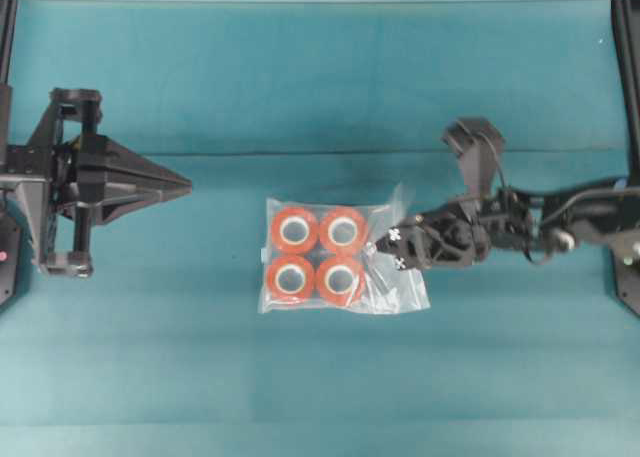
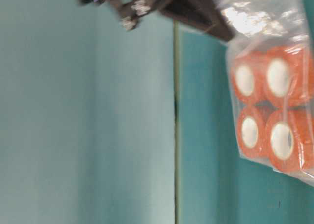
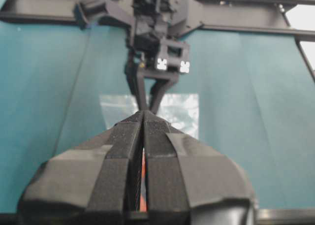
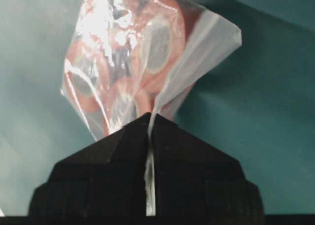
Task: Hand over the clear zip bag and make it stand upright.
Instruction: 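Lift the bag with the right gripper so it hangs vertically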
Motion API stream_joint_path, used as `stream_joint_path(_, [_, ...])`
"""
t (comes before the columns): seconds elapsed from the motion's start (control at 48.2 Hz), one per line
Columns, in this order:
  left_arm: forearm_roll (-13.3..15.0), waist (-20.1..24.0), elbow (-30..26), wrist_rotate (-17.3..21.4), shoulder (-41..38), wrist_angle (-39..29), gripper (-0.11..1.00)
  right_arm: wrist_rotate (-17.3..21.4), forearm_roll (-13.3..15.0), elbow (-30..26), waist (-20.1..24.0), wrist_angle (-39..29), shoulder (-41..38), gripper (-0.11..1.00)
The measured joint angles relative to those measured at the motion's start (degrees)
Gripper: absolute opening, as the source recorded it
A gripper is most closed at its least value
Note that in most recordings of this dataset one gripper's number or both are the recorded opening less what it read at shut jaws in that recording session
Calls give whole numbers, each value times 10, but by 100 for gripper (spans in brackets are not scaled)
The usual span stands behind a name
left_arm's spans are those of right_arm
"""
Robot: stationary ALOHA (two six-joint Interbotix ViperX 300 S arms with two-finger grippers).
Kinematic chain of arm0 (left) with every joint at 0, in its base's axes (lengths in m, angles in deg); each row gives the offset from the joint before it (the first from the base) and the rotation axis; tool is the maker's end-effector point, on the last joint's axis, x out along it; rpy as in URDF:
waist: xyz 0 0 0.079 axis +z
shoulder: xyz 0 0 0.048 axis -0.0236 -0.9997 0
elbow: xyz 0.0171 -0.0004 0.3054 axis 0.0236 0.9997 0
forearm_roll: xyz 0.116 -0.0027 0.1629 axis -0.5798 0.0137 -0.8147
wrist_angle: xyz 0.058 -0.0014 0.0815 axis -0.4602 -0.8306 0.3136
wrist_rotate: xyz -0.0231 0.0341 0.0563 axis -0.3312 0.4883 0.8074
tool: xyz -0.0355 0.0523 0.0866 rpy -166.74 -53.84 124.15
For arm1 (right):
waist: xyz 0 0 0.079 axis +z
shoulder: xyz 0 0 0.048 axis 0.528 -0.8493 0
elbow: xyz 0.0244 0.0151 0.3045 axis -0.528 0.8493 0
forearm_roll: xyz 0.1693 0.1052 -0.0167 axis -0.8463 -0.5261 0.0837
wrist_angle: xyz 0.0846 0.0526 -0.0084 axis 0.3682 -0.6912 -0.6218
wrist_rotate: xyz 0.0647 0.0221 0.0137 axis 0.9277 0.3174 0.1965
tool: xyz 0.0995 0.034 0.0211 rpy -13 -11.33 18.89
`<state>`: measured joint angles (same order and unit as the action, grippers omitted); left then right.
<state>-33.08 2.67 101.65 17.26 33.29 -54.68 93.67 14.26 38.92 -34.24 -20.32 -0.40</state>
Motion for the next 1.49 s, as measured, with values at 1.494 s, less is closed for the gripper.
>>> stream_joint_path(1.494, [1,29,19,-149,93,-49,-1,-393,51,-521,-82,-682,-123,1])
